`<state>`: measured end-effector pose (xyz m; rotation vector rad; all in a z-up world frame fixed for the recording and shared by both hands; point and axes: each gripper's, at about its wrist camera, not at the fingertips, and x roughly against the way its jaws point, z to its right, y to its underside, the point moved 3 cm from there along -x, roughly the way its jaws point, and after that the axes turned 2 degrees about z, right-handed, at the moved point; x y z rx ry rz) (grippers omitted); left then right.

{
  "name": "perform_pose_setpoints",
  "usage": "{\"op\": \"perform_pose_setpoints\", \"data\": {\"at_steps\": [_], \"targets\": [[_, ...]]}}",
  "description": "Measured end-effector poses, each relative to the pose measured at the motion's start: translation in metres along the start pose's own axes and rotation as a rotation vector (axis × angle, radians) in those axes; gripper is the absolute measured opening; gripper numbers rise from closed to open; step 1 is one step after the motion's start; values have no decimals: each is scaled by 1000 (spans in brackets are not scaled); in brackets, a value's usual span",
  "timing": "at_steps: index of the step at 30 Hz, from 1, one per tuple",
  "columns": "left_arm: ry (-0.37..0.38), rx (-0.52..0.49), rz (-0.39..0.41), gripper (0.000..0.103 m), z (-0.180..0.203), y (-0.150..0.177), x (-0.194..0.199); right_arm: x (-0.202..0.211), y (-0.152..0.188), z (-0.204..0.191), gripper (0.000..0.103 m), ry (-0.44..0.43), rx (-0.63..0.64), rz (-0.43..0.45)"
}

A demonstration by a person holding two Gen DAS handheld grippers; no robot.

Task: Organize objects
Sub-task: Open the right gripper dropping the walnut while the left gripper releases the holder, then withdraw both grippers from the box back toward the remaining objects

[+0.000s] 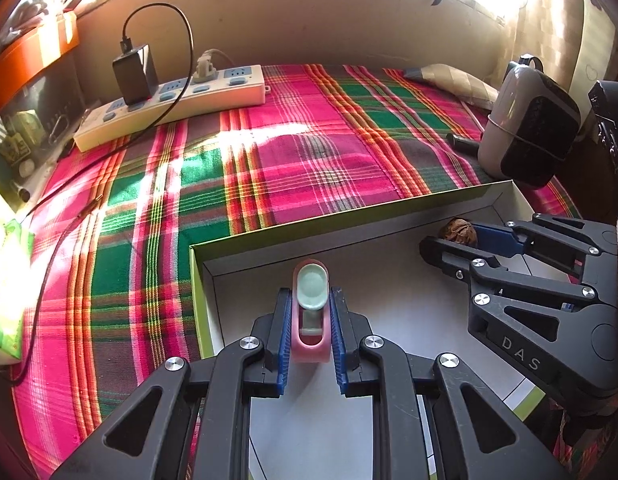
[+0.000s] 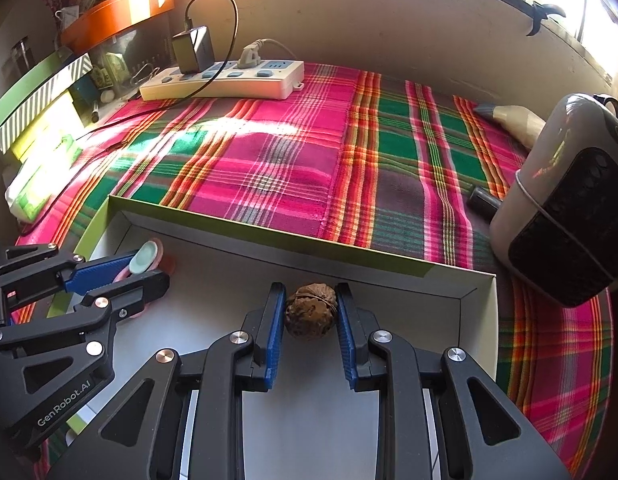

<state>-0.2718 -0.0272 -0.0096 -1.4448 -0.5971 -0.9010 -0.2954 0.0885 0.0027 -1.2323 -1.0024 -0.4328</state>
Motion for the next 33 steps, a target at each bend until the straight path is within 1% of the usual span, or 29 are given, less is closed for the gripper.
{"op": "perform_pose_setpoints", "data": {"at_steps": [2, 4, 5, 7, 12, 13, 15, 18, 21, 33], "targets": [[2, 2, 0, 18, 1, 0, 0, 1, 0, 0, 26, -4, 2, 1], [1, 3, 2, 21, 0, 0, 1, 2, 0, -1, 27, -4, 7, 4], [3, 4, 2, 24, 0, 0, 1, 2, 0, -2, 29, -1, 8, 7], [0, 8, 4, 27, -1, 0, 2, 4, -1, -1, 40, 6, 2, 14], [-5, 19, 14, 33, -4, 1, 8, 8, 1, 2, 43, 4, -10, 24], [-4, 22, 15, 33, -4, 1, 9, 9, 1, 2, 47, 8, -11, 26], [-5, 29, 20, 34, -5, 2, 12, 12, 2, 4, 52, 6, -22, 33], [-4, 32, 30, 36, -5, 4, 18, 17, 3, 5, 53, -7, -36, 39], [5, 44, 45, 38, -4, 7, 26, 23, 6, 5, 53, 0, -34, 50], [3, 65, 102, 39, -1, 25, 62, 58, 26, 5, 53, -11, -63, 99]]}}
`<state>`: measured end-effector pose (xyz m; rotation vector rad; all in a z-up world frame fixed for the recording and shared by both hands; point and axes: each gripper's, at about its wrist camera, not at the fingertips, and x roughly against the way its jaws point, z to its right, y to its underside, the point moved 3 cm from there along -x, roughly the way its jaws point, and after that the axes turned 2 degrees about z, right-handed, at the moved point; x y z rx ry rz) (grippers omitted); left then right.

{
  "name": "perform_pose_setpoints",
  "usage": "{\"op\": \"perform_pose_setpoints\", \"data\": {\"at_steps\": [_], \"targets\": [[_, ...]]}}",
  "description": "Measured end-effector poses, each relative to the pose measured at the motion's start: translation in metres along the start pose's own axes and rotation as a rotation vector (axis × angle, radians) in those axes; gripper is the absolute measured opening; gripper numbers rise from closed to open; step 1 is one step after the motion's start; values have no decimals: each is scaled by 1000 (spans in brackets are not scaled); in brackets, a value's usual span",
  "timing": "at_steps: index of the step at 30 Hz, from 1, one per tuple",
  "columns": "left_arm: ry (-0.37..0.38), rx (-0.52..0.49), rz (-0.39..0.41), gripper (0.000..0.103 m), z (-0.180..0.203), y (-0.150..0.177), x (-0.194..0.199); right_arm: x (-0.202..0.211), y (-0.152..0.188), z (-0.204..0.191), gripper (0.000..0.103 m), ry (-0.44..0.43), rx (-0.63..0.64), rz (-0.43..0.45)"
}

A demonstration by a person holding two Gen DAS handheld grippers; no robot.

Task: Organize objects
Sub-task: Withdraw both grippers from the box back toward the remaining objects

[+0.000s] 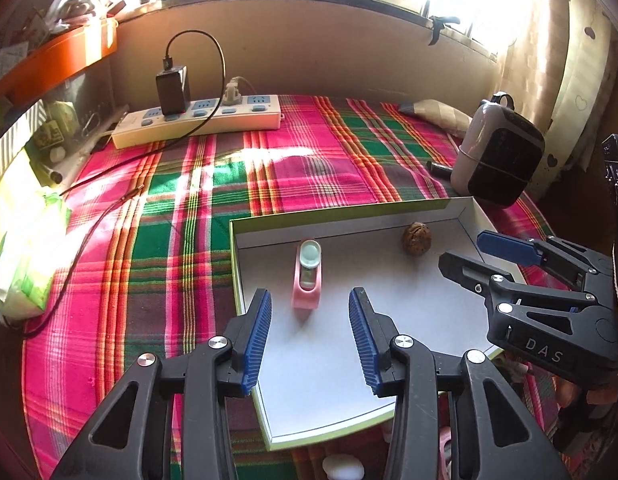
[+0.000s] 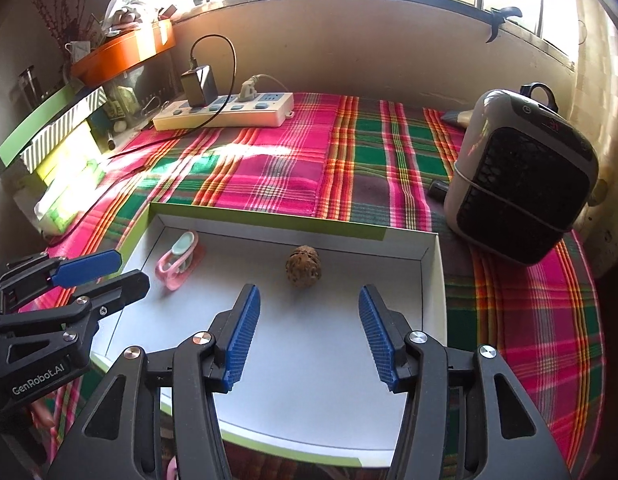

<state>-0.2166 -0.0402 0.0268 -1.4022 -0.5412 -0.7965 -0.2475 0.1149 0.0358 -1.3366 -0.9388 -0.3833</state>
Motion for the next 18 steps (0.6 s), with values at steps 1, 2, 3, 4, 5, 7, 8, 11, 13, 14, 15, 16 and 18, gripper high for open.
{"op": "perform_pose_setpoints", "data": {"at_steps": [1, 2, 3, 4, 5, 7, 8, 11, 13, 14, 15, 16, 18], "targets": [[1, 0, 4, 39, 0, 2, 3, 4, 2, 0, 53, 0, -1, 6], [1, 2, 8, 39, 0, 4, 7, 8, 4, 0, 53, 0, -3, 12], [0, 4, 15, 39, 0, 6, 11, 12, 6, 0, 53, -1, -6, 18], [-3, 4, 20, 39, 0, 9, 15, 17, 9, 0, 53, -4, -9, 26], [-5, 7, 23, 39, 0, 11, 18, 21, 11, 0, 53, -6, -11, 32], [-2, 16, 32, 39, -1, 16, 25, 31, 17, 1, 53, -10, -18, 45], [0, 18, 33, 39, -1, 20, 28, 35, 20, 1, 53, -10, -22, 51], [-6, 21, 38, 39, -1, 30, 36, 47, 30, 3, 53, -14, -30, 67], [-6, 28, 45, 39, -1, 36, 42, 54, 37, 4, 53, -8, -36, 76], [-2, 32, 49, 39, -1, 39, 45, 58, 40, 4, 53, -7, -38, 81], [1, 37, 54, 39, -1, 43, 48, 61, 44, 4, 53, -6, -38, 83], [-1, 41, 58, 39, -2, 46, 50, 64, 48, 4, 53, -6, -37, 85], [-2, 51, 66, 39, -3, 53, 55, 68, 55, 3, 53, -2, -34, 85]]}}
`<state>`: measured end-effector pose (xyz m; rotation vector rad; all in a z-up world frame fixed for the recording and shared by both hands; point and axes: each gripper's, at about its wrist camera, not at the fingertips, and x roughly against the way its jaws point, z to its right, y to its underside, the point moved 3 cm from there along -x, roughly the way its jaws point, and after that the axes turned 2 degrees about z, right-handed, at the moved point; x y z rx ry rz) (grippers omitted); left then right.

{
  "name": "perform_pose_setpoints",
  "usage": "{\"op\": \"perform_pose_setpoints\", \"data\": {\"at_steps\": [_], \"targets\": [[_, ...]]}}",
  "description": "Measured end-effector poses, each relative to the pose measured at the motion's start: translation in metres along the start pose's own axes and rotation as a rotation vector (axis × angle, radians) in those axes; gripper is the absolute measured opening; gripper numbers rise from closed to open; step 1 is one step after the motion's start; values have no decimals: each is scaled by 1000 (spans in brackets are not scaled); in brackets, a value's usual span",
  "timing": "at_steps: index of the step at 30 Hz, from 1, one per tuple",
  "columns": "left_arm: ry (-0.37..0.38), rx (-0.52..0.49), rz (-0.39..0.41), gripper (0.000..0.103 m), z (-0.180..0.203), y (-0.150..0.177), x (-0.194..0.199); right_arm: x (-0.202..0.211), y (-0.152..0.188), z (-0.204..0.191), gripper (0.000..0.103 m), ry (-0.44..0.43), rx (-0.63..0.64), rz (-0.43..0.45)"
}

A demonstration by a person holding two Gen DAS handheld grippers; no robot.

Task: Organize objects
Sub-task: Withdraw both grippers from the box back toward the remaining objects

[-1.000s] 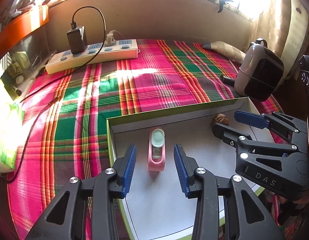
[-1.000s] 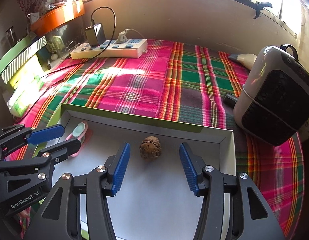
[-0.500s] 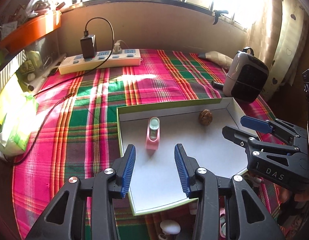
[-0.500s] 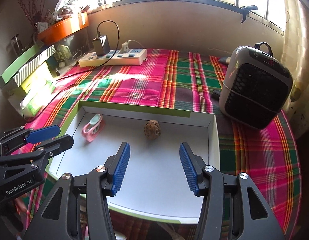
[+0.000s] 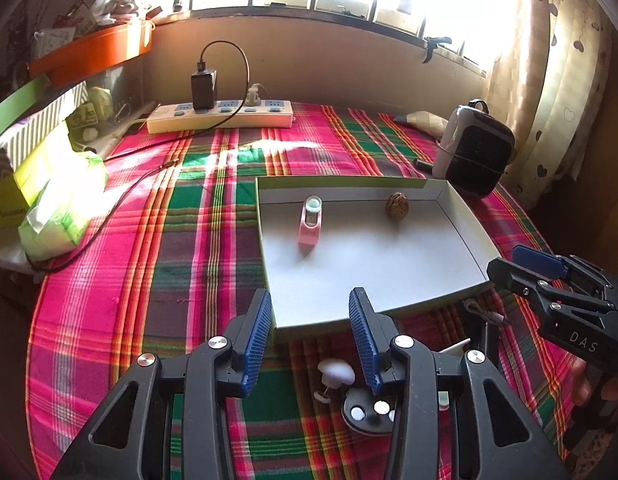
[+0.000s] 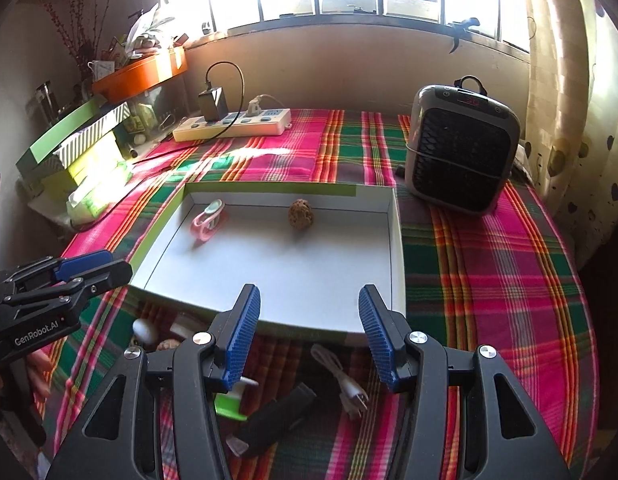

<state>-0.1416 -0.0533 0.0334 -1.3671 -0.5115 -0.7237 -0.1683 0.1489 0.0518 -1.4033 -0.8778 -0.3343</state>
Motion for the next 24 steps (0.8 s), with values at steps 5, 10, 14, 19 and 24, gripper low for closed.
{"op": "perform_pose_setpoints", "data": {"at_steps": [5, 10, 14, 19, 24], "targets": [[16, 17, -7, 39, -1, 21, 9, 17, 18, 0, 53, -2, -11, 25], [51, 40, -1, 39, -1, 39, 18, 26, 36, -1, 53, 2, -24, 28], [89, 55, -11, 42, 0, 49, 19, 32, 51, 1, 53, 26, -34, 27], [135, 66, -29, 45, 6, 56, 16, 36, 62, -1, 59, 24, -48, 29], [147, 53, -52, 45, 12, 63, 12, 34, 71, -4, 60, 13, -58, 8]]}}
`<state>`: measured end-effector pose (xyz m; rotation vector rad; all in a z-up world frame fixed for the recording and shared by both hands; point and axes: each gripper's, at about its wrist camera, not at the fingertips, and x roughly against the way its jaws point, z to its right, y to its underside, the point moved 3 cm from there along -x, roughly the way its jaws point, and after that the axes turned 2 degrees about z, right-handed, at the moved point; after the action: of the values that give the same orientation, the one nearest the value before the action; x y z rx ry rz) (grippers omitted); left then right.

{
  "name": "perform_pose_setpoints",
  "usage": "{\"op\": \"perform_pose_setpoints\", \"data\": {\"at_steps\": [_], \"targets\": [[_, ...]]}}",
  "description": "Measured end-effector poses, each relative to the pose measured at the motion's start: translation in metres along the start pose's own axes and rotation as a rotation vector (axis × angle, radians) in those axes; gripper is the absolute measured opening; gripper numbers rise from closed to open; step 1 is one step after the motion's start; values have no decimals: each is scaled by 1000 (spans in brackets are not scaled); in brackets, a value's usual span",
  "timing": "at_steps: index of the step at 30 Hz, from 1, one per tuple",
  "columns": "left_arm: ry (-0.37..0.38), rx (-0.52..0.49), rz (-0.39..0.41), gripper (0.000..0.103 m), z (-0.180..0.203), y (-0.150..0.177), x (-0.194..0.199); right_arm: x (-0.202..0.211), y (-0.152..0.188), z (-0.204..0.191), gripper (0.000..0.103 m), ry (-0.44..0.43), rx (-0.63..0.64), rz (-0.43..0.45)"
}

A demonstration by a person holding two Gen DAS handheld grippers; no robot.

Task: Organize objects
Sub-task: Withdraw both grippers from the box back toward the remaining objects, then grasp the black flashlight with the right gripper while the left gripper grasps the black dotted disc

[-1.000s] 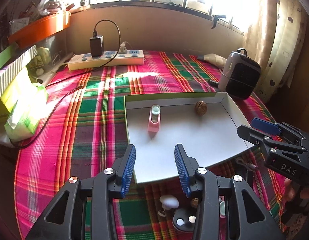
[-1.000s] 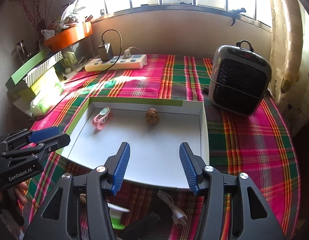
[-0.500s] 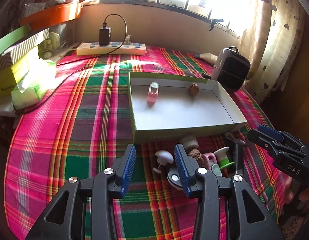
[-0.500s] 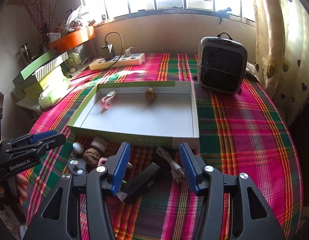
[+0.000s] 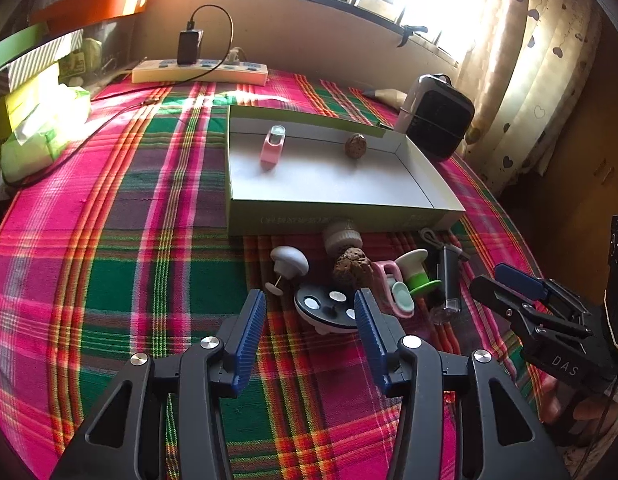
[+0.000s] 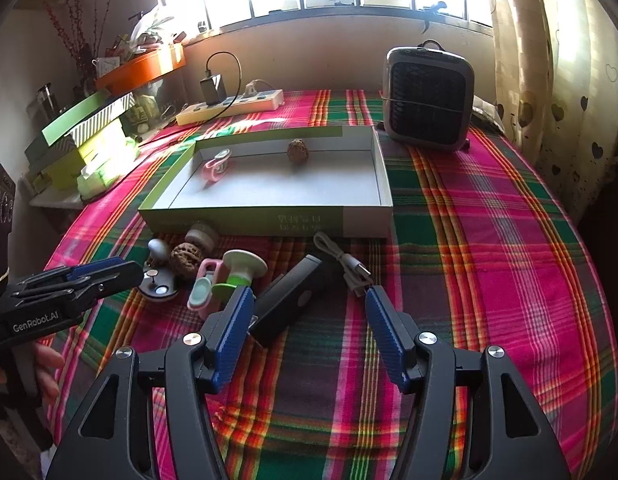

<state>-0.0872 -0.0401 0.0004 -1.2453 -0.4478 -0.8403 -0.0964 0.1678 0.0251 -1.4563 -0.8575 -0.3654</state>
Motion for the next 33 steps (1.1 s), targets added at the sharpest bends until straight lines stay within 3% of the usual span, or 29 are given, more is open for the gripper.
{"op": "perform_pose_setpoints", "data": {"at_steps": [8, 29, 33], "targets": [[-1, 25, -30, 45, -5, 4, -9, -12, 8, -16, 60, -36, 33, -37], [7, 2, -60, 45, 4, 4, -16, -12, 20, 8, 60, 100, 30, -81], [-2, -4, -63, 45, 5, 5, -18, -11, 19, 9, 60, 90, 31, -76]]}}
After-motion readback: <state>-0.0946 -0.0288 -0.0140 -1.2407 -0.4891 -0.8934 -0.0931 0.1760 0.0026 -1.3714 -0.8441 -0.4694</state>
